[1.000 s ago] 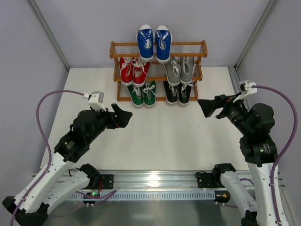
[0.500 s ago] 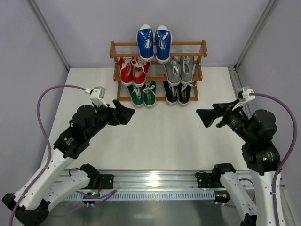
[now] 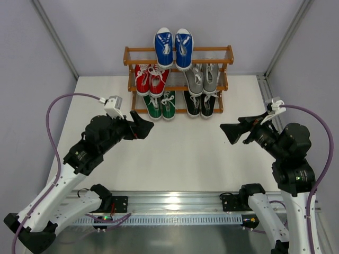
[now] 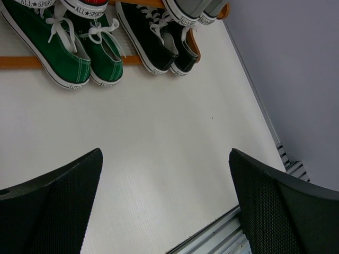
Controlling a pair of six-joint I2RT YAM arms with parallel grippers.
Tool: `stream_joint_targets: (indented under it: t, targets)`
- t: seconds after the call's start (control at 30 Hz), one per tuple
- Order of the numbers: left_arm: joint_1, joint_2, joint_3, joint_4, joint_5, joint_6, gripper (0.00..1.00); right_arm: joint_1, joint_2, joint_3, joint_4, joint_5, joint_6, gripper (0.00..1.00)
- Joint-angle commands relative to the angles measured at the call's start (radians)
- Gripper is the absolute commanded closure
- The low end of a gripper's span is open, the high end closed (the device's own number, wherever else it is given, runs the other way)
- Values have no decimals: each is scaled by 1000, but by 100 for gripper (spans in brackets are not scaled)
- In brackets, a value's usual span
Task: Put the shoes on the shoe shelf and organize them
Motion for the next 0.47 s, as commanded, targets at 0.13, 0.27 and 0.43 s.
stream_joint_targets:
  t: [0.13,0.27,0.43]
  targets:
    - [5,-8,42,48,18,31,0,4,-28,-15,42,-8,-13,0]
    - [5,-8,41,42,21,28,0,6,-42,-18,58,-11,-4,0]
    - [5,-14,39,38,21,28,0,6,-43,-19,57,3,13,0]
